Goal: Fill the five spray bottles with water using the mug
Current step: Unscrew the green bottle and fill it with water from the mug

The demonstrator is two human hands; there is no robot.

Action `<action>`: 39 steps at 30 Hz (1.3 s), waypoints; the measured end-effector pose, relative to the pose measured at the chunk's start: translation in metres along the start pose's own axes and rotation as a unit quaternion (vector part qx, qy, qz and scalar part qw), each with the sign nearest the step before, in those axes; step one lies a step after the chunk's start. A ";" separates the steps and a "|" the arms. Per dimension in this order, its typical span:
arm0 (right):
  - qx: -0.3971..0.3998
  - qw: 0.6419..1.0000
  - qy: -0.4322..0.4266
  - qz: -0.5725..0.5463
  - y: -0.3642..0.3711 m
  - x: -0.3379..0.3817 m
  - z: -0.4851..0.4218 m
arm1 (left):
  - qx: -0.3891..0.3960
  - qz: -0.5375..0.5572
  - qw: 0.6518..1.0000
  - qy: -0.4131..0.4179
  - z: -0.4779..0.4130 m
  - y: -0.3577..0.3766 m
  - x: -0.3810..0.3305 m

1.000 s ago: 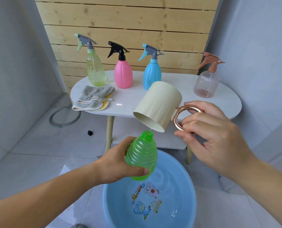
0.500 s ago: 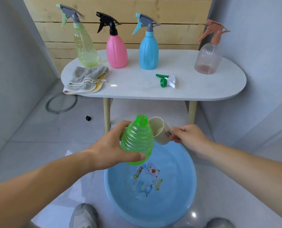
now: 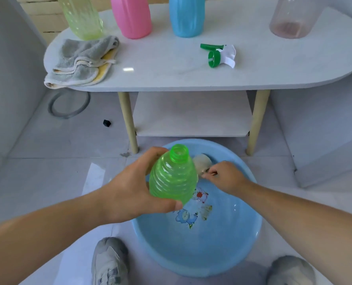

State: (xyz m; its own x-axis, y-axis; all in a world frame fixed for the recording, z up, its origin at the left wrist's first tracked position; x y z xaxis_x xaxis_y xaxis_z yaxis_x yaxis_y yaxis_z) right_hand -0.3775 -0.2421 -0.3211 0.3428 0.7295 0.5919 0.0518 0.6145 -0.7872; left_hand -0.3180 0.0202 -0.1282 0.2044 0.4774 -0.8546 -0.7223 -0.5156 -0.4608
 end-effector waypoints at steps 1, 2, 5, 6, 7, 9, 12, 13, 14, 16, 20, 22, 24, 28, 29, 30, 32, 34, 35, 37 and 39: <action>0.017 0.999 -0.034 0.036 0.005 -0.005 -0.002 | -0.001 0.001 1.000 -0.004 -0.001 -0.001 0.004; 0.037 0.994 -0.061 0.077 0.009 -0.009 -0.003 | -0.002 0.001 1.000 -0.007 -0.002 -0.003 0.007; 0.075 0.980 -0.119 0.139 0.015 -0.017 -0.003 | -0.001 0.012 1.000 -0.011 -0.004 -0.007 0.011; 0.080 0.977 -0.131 0.150 0.015 -0.016 -0.001 | -0.003 0.015 1.000 -0.011 -0.004 -0.008 0.010; 0.087 0.973 -0.138 0.165 0.016 -0.016 0.000 | -0.004 0.018 1.000 -0.012 -0.004 -0.008 0.010; 0.103 0.965 -0.144 0.193 0.018 -0.014 0.000 | -0.006 0.021 1.000 -0.015 -0.006 -0.008 0.011; 0.122 0.957 -0.141 0.222 0.025 -0.013 0.001 | -0.002 0.024 1.000 -0.015 -0.007 -0.007 0.012; 0.124 0.955 -0.142 0.231 0.028 -0.014 0.001 | -0.001 0.026 1.000 -0.014 -0.007 -0.007 0.011; 0.125 0.952 -0.147 0.239 0.029 -0.014 0.002 | 0.000 0.030 0.999 -0.015 -0.007 -0.006 0.011; 0.116 0.948 -0.161 0.247 0.031 -0.013 0.004 | -0.001 0.028 1.000 -0.013 -0.007 -0.005 0.011; 0.119 0.949 -0.159 0.246 0.033 -0.007 0.008 | -0.003 0.017 1.000 -0.015 -0.005 -0.005 0.009; 0.129 0.955 -0.138 0.230 0.036 -0.004 0.010 | -0.005 0.019 1.000 -0.019 -0.005 -0.007 0.008; 0.132 0.968 -0.098 0.190 0.036 0.002 0.014 | -0.007 0.012 1.000 -0.015 -0.005 -0.009 0.008; 0.106 0.994 0.033 0.004 0.027 0.014 0.016 | -0.020 0.006 1.000 -0.011 -0.005 -0.015 0.008; 0.105 0.992 0.057 -0.045 0.022 0.018 0.016 | -0.024 0.010 1.000 -0.008 -0.004 -0.017 0.006; 0.109 0.988 0.072 -0.083 0.015 0.021 0.017 | -0.027 0.013 1.000 -0.006 -0.003 -0.019 0.004; 0.118 0.978 0.096 -0.144 0.002 0.025 0.019 | -0.034 0.020 0.999 0.001 -0.001 -0.022 0.001; 0.127 0.961 0.128 -0.210 -0.014 0.029 0.022 | -0.038 0.024 0.999 0.006 0.000 -0.025 -0.004; 0.127 0.951 0.139 -0.245 -0.024 0.035 0.024 | -0.041 0.025 0.999 0.011 0.002 -0.027 -0.007; 0.114 0.934 0.150 -0.304 -0.046 0.049 0.028 | -0.053 0.024 0.998 0.025 0.004 -0.030 -0.014; 0.098 0.924 0.146 -0.338 -0.071 0.064 0.033 | -0.067 0.030 0.997 0.035 0.008 -0.033 -0.020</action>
State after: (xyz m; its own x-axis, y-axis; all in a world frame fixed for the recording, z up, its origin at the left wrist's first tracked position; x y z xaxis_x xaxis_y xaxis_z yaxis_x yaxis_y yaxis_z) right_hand -0.3899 -0.2290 -0.2213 0.5344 0.0638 0.8428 0.1851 0.9641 -0.1903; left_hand -0.3037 0.0329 -0.0938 0.2120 0.3939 -0.8944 -0.6410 -0.6348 -0.4315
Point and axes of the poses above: each hand's wrist, its own z-axis away from the middle knuckle, its own y-axis out of the palm, x = y × z, the point moved 2 cm from there along -z, towards the middle knuckle, and after that the axes turned 5 degrees about -x, right-handed, at the moved point
